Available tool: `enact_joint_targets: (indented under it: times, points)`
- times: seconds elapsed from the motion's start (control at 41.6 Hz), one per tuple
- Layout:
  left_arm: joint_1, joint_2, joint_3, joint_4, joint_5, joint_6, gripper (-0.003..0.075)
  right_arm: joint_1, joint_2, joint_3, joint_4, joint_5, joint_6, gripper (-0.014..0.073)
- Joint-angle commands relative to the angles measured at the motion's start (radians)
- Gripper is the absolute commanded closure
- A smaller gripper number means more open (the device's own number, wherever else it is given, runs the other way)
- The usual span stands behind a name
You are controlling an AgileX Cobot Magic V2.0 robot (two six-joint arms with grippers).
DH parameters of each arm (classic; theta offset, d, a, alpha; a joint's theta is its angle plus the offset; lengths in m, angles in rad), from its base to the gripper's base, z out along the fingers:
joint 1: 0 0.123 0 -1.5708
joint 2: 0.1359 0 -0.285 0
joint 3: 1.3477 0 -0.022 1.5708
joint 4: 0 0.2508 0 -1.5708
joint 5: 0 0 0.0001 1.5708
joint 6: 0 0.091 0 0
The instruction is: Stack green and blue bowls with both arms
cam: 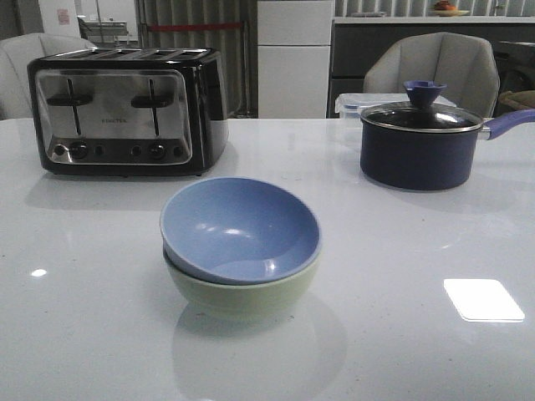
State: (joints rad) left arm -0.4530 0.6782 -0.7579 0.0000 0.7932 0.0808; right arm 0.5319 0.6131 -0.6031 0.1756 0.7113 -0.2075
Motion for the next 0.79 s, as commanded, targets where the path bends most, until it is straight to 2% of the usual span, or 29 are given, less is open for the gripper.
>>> enact_joint_targets:
  times: [0.0, 0.409, 0.553, 0.769]
  points:
    - [-0.01, -0.001, -0.027, -0.006, -0.086, -0.011, 0.0627, -0.007, -0.004, -0.027, 0.004, -0.062, 0.001, 0.0535]
    - [0.001, -0.03, -0.01, -0.012, -0.101, -0.011, 0.0627, -0.007, -0.004, -0.027, 0.004, -0.062, 0.001, 0.0535]
    - [0.118, -0.148, 0.069, -0.007, -0.179, -0.006, 0.0627, -0.007, -0.004, -0.027, 0.004, -0.063, 0.001, 0.0535]
    - [0.318, -0.403, 0.369, -0.012, -0.463, -0.006, 0.0627, -0.007, -0.004, -0.027, 0.006, -0.063, 0.001, 0.0535]
